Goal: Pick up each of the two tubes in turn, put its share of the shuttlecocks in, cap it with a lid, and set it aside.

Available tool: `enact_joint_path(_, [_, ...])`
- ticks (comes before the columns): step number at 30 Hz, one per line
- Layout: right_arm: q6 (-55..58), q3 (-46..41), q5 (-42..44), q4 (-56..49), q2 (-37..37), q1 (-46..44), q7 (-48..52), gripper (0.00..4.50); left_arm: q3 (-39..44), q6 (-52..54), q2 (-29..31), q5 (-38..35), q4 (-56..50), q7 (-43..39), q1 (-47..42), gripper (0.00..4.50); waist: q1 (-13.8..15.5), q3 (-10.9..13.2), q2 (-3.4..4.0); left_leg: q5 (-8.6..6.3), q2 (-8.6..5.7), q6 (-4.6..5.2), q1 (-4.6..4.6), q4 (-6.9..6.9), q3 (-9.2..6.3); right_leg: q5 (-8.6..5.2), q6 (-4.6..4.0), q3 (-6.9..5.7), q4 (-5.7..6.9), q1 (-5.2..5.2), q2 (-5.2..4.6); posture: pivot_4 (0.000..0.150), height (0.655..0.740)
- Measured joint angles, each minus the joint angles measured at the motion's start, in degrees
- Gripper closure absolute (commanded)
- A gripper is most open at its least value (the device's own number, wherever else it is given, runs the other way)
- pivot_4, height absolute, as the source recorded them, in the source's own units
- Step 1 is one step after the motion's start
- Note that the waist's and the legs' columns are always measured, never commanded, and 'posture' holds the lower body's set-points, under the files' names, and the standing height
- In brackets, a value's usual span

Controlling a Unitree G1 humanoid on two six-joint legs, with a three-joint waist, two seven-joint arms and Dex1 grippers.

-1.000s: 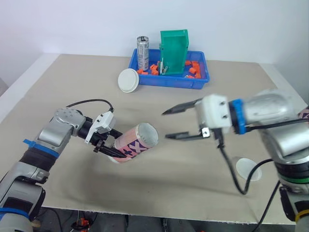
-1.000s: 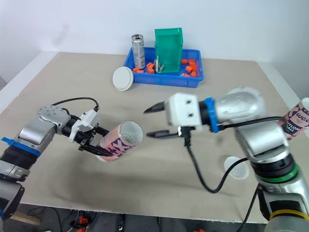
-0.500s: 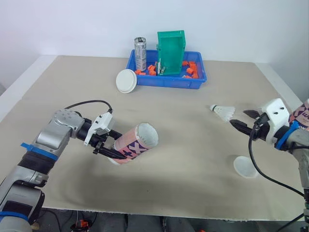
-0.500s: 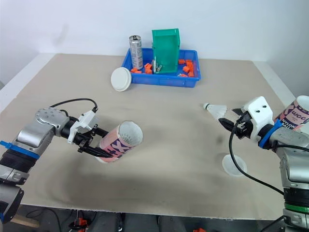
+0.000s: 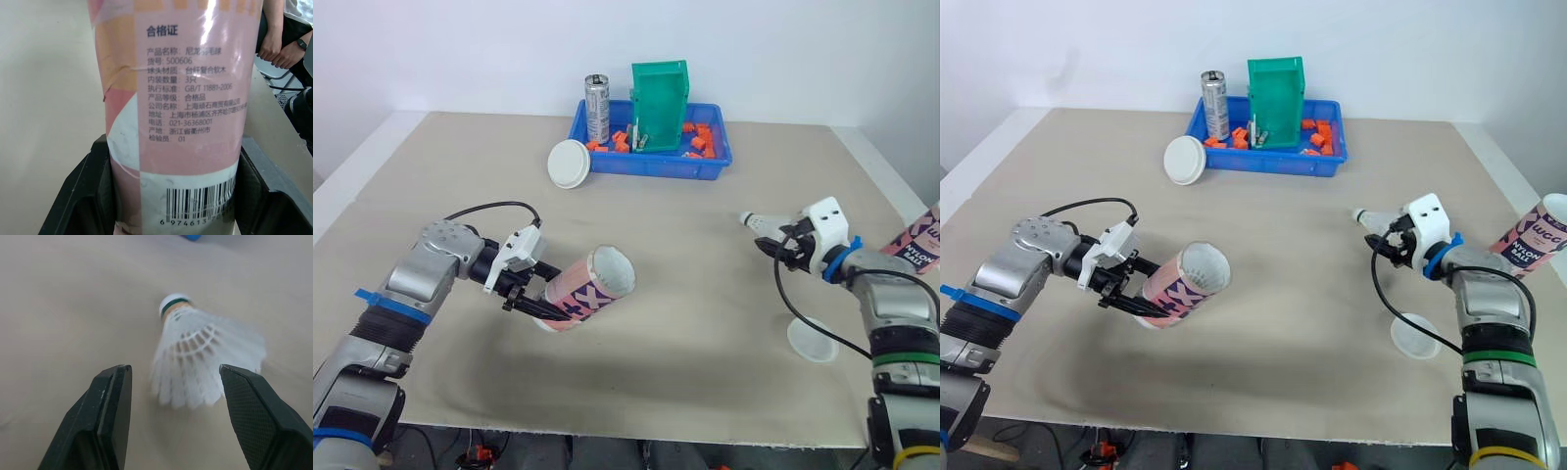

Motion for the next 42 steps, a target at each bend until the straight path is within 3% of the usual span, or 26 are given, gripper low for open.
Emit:
enact_joint_path(1, [-0.8,0.3,-0.5,2.6,0.7,-1.5,0.0,1.39,0.0,0.0,0.0,0.0,0.0,0.0,0.0,1.75,-0.1,0.0,0.01,0.0,0.0,0.0,0.0,-0.01,0.0,0.0,-0.01,0.0,0.0,-0.01,0.0,0.15,0.7362])
enact_joint_path(2, [-1.6,0.6,-0.9,4.7,1.2,-2.6,-0.1,1.95,0.0,0.0,0.0,0.0,0.0,0.0,0.0,1.75,-0.1,0.0,0.01,0.0,0.0,0.0,0.0,-0.02,0.0,0.0,-0.01,0.01,0.0,-0.01,0.0,0.15,0.7362])
enact_joint_path(3, [-2.4,1.2,-1.5,7.0,1.6,-3.9,-0.3,2.22,0.1,0.0,0.0,0.0,0.0,0.0,0.0,1.75,-0.2,0.0,0.02,0.0,0.0,0.0,0.0,-0.02,0.0,0.0,-0.02,0.01,0.0,-0.01,0.0,0.15,0.7362])
enact_joint_path(6, [-5.4,1.9,-2.7,12.4,2.4,-6.3,-0.9,3.89,0.4,0.0,0.0,0.0,0.0,0.0,0.0,1.75,-0.3,0.0,0.01,0.0,-0.03,0.0,-0.02,-0.02,-0.04,0.0,-0.02,-0.02,0.0,0.01,-0.02,0.15,0.7362])
enact_joint_path(8, [-6.0,1.8,-2.7,12.8,2.4,-6.2,-0.7,4.41,0.6,0.0,0.0,0.0,0.0,0.0,0.0,1.75,-0.3,0.0,0.02,0.0,-0.04,0.0,-0.01,-0.02,-0.03,0.0,-0.02,0.0,0.0,0.01,-0.03,0.15,0.7362])
enact_joint_path(13, [-7.2,1.3,-2.3,6.6,0.4,-2.3,1.0,4.41,0.9,0.3,0.0,0.1,-0.2,0.0,-0.1,1.75,-0.2,0.1,0.1,0.0,-0.06,0.0,-0.03,-0.04,-0.06,-0.02,-0.03,-0.01,0.01,0.0,-0.03,0.15,0.7362])
enact_joint_path(16, [-4.1,-0.2,0.9,-12.0,-3.1,3.9,4.6,4.41,1.2,0.6,0.0,0.5,-0.6,0.0,-0.1,1.75,-0.2,0.2,0.32,0.0,-0.06,0.0,-0.03,-0.07,-0.07,-0.1,0.08,-0.01,0.02,-0.02,-0.02,0.15,0.7362])
enact_joint_path(17, [-2.1,-0.2,4.1,-28.3,-6.2,7.1,8.5,4.41,1.3,0.7,0.0,0.6,-0.8,0.0,0.0,1.75,-0.3,0.3,0.43,0.0,-0.04,0.0,-0.01,-0.09,-0.08,-0.12,0.07,-0.01,0.04,-0.03,0.01,0.15,0.7362])
enact_joint_path(22, [-0.9,6.1,6.3,-54.7,-13.6,8.8,17.5,4.41,1.3,1.3,-0.4,0.7,-1.0,0.0,-0.1,1.75,-0.4,0.3,0.44,-0.01,0.06,-0.01,0.05,-0.06,-0.13,-0.11,0.0,-0.09,0.04,0.01,0.08,0.15,0.7362])
enact_joint_path(24, [-1.3,9.9,6.2,-59.7,-14.3,7.6,20.5,4.41,1.3,1.3,-0.6,0.8,-1.0,0.0,-0.1,1.75,-0.4,0.3,0.41,-0.01,0.06,-0.02,0.02,0.03,-0.1,-0.19,-0.2,-0.08,0.04,0.0,0.04,0.15,0.7362])
enact_joint_path(33, [-6.7,17.8,2.2,-57.8,-10.4,-6.3,25.2,4.41,1.4,1.3,-1.9,1.1,-0.8,0.0,-0.3,1.75,-0.4,0.3,0.31,0.0,-0.03,-0.03,-0.02,0.22,0.1,-0.08,-0.19,-0.1,0.02,-0.04,-0.19,0.15,0.7362])
enact_joint_path(40, [-10.2,20.6,0.0,-54.9,-8.3,-8.5,28.0,4.41,1.7,1.3,-2.0,1.2,-0.8,0.0,-0.3,1.75,-0.2,0.3,0.31,-0.03,-0.07,-0.05,-0.09,0.05,0.02,-0.13,0.04,-0.11,0.02,-0.07,-0.19,0.15,0.7362])
enact_joint_path(42, [-10.4,21.6,-0.2,-55.0,-7.6,-9.3,29.0,3.82,1.7,1.3,-2.0,1.3,-0.8,0.0,-0.3,1.75,-0.2,0.3,0.31,-0.03,-0.06,-0.05,-0.08,0.02,0.0,-0.15,0.03,-0.11,0.02,-0.08,-0.17,0.15,0.7362])
